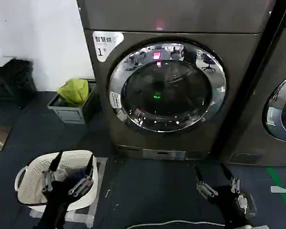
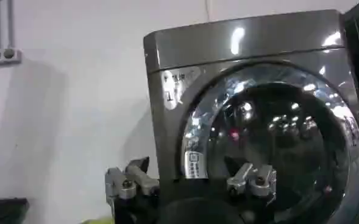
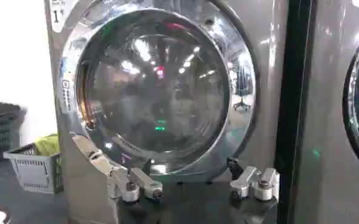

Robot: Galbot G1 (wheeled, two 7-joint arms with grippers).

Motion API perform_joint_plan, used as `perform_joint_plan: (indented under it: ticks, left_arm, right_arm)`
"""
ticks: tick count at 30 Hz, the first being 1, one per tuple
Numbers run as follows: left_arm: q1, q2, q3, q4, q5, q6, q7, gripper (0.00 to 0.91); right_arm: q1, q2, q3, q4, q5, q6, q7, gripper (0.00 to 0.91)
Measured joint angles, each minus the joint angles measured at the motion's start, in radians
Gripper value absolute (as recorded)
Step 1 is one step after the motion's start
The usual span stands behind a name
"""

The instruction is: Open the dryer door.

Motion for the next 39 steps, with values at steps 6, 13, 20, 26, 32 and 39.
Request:
perform_joint_plan:
  ticks: [6,13,20,26,32,39]
  left_arm:
    - [0.001,0.011,-0.001,-0.003,-0.005,0.000,0.002,0.907]
    - [0.002,0.035,-0.018,-0.013,-0.023,0.000,0.005,0.907]
    - [-0.001,0.038,-0.020,-0.018,-0.029,0.000,0.009,0.907]
    - [-0.001,0.042,-0.021,-0.024,-0.029,0.000,0.016,0.907]
    - [-0.003,0.044,-0.021,-0.024,-0.029,0.001,0.019,0.907]
    - [-0.004,0.045,-0.022,-0.024,-0.029,-0.001,0.023,0.907]
  right_arm:
    - [0.081,-0.075,0.088,-0.020,0.123,-0.040,0.014,0.907]
    - [0.182,-0.213,0.128,-0.069,0.235,-0.026,-0.004,0.907]
    - [0.298,-0.336,0.100,-0.145,0.290,-0.018,-0.006,0.907]
    - [0.421,-0.432,0.042,-0.219,0.355,-0.007,-0.016,0.907]
    - [0.541,-0.525,-0.036,-0.296,0.397,0.006,-0.040,0.907]
    - [0.657,-0.599,-0.143,-0.363,0.430,0.036,-0.079,0.907]
